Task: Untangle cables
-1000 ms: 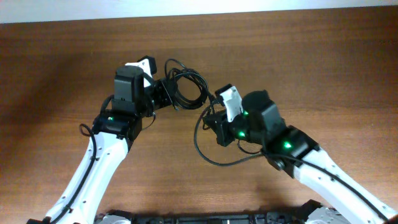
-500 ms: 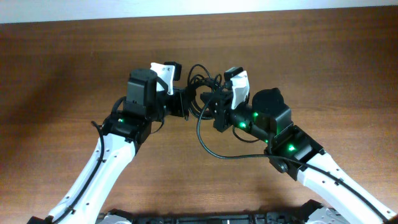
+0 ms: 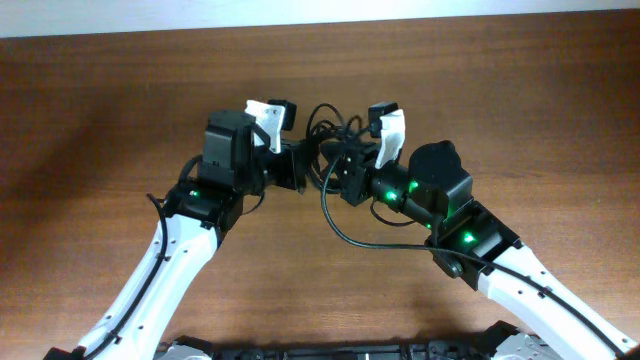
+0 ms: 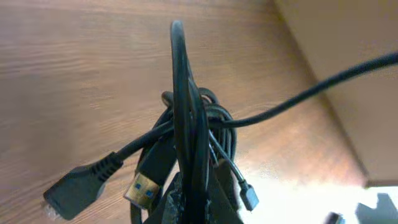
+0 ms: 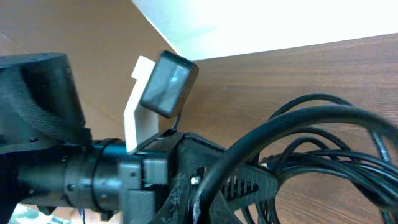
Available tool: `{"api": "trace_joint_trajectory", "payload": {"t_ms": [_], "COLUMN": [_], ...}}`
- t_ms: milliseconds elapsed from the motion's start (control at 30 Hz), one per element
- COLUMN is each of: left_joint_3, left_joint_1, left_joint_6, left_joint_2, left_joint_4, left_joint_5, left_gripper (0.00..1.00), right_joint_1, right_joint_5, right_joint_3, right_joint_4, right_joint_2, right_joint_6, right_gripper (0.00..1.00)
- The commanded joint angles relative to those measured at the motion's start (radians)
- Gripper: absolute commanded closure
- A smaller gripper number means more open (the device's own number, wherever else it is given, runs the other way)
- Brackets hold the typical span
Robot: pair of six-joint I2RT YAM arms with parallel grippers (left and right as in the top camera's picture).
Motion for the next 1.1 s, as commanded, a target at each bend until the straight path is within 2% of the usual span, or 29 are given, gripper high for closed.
{"api": "trace_joint_trajectory", "payload": {"t_ms": [0, 167, 333, 433, 533, 633, 700, 767, 867, 900, 967, 1067], "left_joint_3": [0.023, 0.023, 0.023, 0.023, 0.023, 0.023, 0.023, 0.023, 0.023, 0.023, 0.023, 0.023], "left_joint_1": [-0.003, 0.000, 0.041, 0.055, 0.041, 0.030, 0.030, 0.030, 0.031, 0.033, 0.033, 0.033], "left_joint_6": [-0.025, -0.032, -0.151, -0.257, -0.274, -0.293, -0.358, -0.390, -0.389, -0.389, -0.397, -0.489], "left_joint_2": [-0.021, -0.021, -0.021, -0.021, -0.020, -0.020, -0.020, -0.020, -0.020, -0.020, -0.020, -0.020], "left_joint_4": [0.034, 0.007, 0.019, 0.060, 0.129, 0.168, 0.214, 0.242, 0.244, 0.233, 0.198, 0.109], "left_joint_5": [0.200, 0.206, 0.206, 0.222, 0.320, 0.318, 0.319, 0.318, 0.291, 0.264, 0.188, 0.018], "left_gripper": [1.00, 1.00, 1.00, 1.00, 1.00, 1.00, 1.00, 1.00, 1.00, 1.00, 1.00, 1.00], "right_joint_1": [0.002, -0.021, -0.043, -0.043, -0.042, -0.042, -0.042, -0.043, -0.044, -0.044, -0.045, -0.062], "right_joint_5": [0.061, 0.133, 0.136, 0.135, 0.129, 0.073, 0.052, 0.053, 0.052, 0.052, 0.049, 0.050], "right_joint_3": [0.006, 0.006, 0.006, 0.006, 0.006, 0.006, 0.006, 0.006, 0.006, 0.006, 0.006, 0.006], "right_joint_4": [-0.002, -0.071, -0.163, -0.185, -0.176, -0.159, -0.153, -0.153, -0.153, -0.153, -0.153, -0.171], "right_joint_2": [0.025, 0.054, 0.077, 0.114, 0.172, 0.220, 0.246, 0.256, 0.248, 0.240, 0.204, 0.097], "right_joint_6": [0.003, -0.011, -0.011, -0.010, -0.009, -0.009, -0.010, -0.010, -0.010, -0.010, -0.010, -0.011], "right_gripper": [0.96, 0.96, 0.96, 0.96, 0.96, 0.96, 0.93, 0.81, 0.14, 0.03, 0.01, 0.01]}}
